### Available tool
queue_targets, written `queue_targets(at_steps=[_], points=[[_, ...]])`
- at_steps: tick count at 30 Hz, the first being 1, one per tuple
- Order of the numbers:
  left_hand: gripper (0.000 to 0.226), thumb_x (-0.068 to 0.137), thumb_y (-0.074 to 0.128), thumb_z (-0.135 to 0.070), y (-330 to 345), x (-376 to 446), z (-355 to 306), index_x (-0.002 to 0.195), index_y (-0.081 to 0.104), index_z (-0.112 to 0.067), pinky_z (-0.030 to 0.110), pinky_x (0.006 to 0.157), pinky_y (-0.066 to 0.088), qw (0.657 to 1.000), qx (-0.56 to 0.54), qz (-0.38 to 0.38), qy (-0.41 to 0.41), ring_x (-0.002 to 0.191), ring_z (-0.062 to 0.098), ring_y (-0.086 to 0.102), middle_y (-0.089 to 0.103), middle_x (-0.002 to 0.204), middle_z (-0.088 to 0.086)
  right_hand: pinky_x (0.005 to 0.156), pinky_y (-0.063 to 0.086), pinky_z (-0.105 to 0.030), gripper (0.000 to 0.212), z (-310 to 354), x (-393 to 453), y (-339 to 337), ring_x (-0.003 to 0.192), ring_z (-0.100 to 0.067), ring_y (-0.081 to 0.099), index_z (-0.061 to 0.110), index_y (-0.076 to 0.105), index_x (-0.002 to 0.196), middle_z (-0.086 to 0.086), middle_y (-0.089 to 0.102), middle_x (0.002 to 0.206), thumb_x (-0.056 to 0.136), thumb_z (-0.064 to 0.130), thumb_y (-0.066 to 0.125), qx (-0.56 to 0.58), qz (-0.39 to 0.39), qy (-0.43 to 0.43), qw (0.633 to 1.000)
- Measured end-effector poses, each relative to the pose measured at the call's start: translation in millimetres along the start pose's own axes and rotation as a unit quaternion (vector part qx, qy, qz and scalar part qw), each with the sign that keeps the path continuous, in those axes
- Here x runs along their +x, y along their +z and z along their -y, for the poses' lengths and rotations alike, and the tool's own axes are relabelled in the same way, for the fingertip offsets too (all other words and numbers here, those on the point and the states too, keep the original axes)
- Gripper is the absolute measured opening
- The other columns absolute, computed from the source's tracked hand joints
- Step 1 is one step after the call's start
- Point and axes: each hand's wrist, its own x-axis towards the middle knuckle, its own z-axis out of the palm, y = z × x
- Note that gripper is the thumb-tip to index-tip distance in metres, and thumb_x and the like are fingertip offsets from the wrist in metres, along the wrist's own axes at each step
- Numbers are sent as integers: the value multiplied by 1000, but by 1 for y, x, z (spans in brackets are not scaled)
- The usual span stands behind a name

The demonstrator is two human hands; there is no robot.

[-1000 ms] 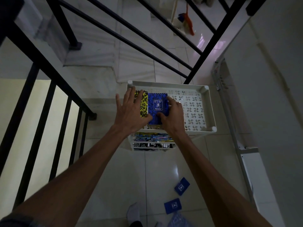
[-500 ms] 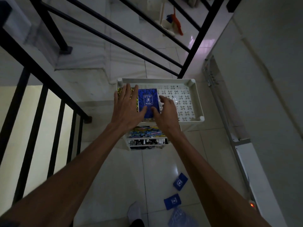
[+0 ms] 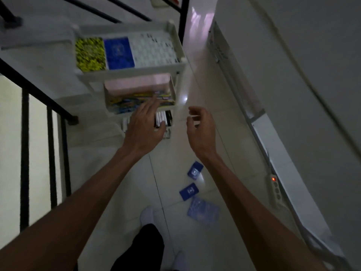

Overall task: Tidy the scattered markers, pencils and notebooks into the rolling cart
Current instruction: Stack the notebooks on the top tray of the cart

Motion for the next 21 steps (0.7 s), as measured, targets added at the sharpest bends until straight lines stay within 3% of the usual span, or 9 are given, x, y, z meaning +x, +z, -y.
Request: queue_targets(at_steps=[6, 8, 12, 16, 21], points=[[51, 92, 59, -21, 134, -87, 2, 141, 43, -13, 27, 104, 34, 991, -77, 78, -73, 125, 23, 47, 51, 139, 9, 87, 53, -27, 27, -142, -78, -13, 98, -13, 59, 11, 58, 122, -3, 61, 116, 95, 9, 54, -27, 24, 97, 995], [51, 93, 57, -22, 185, -116, 16, 141, 43, -16, 29, 103, 35, 985, -81, 110, -103, 124, 25, 48, 52, 137, 11, 82, 50, -16, 27, -195, -100, -5, 97, -13, 59, 11, 58, 121, -5, 61, 116, 95, 9, 54, -36, 30, 132, 990], [52, 94, 55, -23, 295, -166, 61, 143, 40, -16, 34, 102, 37, 972, -87, 168, -142, 123, 24, 48, 52, 137, 9, 84, 50, -21, 26, -308, -130, 24, 97, -14, 61, 11, 60, 118, -3, 64, 112, 92, 10, 59, -30, 31, 186, 982], [53, 94, 57, -24, 404, -206, 117, 143, 40, -15, 35, 104, 41, 957, -107, 203, -176, 124, 20, 49, 51, 141, 5, 66, 42, 0, 26, -420, -149, 62, 81, 4, 56, 9, 58, 121, 5, 60, 106, 95, 11, 58, -27, 42, 237, 970], [55, 89, 66, -27, 525, -247, 177, 138, 44, -17, 26, 95, 44, 935, -147, 228, -229, 114, 13, 54, 56, 133, -1, 61, 42, 0, 26, -545, -164, 117, 77, 3, 55, 8, 59, 122, -1, 63, 112, 98, 16, 55, -75, 80, 257, 960]])
